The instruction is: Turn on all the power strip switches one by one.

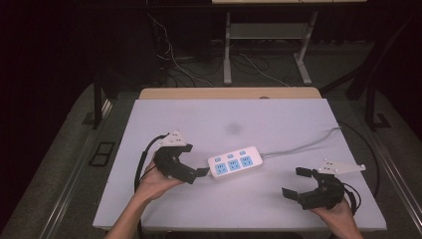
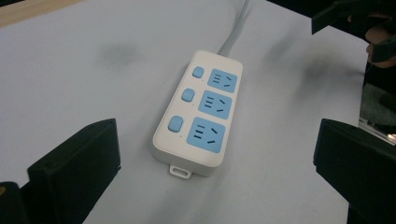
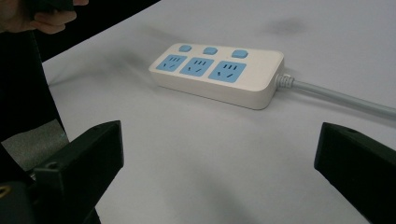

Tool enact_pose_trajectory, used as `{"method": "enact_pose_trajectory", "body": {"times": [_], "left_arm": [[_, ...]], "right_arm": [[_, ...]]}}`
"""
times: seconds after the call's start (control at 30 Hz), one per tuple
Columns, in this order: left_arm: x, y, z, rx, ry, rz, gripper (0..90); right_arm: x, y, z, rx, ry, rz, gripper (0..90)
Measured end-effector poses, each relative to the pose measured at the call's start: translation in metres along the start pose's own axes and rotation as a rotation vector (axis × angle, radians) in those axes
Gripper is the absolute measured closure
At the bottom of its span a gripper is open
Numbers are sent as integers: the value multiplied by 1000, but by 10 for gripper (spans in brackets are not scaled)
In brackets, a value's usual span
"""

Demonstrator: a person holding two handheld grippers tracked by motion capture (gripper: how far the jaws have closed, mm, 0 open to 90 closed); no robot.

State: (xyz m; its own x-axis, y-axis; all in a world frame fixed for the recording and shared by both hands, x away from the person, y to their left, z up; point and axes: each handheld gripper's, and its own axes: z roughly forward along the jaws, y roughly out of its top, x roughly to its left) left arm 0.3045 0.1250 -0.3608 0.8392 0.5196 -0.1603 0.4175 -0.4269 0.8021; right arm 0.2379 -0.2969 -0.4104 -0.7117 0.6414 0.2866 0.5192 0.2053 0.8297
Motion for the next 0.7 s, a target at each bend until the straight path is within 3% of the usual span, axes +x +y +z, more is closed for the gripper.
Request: {"method": "enact_pose_trajectory", "body": {"times": [0.7], "left_arm": [[15,25,29,113,-18,54,18]], "right_arm": [[0,-1,-1,1,-1,-3,11]]}}
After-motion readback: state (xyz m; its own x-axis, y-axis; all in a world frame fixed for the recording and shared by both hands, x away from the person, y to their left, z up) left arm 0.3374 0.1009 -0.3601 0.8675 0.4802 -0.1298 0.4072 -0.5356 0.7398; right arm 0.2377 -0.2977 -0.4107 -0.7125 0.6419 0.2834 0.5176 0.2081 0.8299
